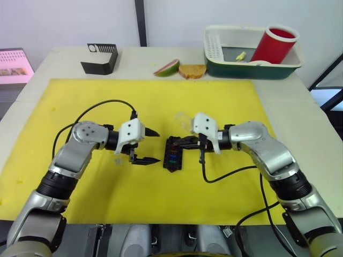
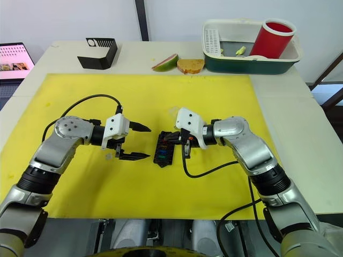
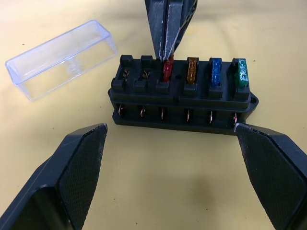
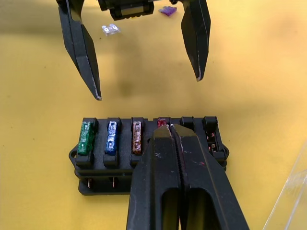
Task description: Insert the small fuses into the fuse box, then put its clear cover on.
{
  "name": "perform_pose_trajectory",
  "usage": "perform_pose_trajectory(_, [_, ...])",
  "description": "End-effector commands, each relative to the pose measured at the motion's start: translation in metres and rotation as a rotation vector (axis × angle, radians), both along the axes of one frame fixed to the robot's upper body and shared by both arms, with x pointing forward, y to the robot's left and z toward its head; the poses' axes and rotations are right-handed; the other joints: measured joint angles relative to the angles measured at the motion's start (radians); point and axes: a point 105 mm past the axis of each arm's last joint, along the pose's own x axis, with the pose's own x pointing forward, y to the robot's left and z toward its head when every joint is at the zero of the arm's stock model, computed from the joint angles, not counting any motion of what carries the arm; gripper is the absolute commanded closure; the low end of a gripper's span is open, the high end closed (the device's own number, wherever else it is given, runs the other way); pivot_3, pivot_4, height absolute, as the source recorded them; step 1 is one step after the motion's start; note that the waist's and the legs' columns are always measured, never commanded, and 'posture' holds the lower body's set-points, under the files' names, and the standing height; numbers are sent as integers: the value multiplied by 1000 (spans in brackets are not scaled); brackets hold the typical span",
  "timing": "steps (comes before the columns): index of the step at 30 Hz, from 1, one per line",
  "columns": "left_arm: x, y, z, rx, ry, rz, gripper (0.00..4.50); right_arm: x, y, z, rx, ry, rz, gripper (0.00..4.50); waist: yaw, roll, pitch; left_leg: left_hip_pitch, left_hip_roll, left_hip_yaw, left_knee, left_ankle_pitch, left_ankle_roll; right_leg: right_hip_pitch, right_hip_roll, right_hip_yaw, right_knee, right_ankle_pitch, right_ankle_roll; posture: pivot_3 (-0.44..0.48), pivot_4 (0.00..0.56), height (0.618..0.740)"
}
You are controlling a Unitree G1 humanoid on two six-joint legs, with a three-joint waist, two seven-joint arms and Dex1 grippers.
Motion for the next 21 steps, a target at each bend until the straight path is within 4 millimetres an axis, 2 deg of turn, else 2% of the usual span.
perform_pose_trajectory(1, [0, 1, 11, -12, -42, -3, 0, -2, 4, 3, -1, -25, 28, 4488, 0, 0, 0, 0, 0, 0, 0, 0, 0, 0, 0, 0, 0, 0, 0, 0, 150, 740])
perform_pose_trajectory(14, [0, 0, 11, -17, -43, 1, 0, 4, 2, -10, -89, -46, 34, 4488, 0, 0, 0, 1, 0, 0, 0, 0, 0, 1, 0, 0, 0, 0, 0, 0, 150, 740])
perform_pose_trajectory(21, [0, 1, 12, -18, -46, 6, 0, 3, 1, -24, -175, -40, 58, 4488, -1, 0, 0, 2, 0, 0, 0, 0, 0, 2, 0, 0, 0, 0, 0, 0, 150, 740])
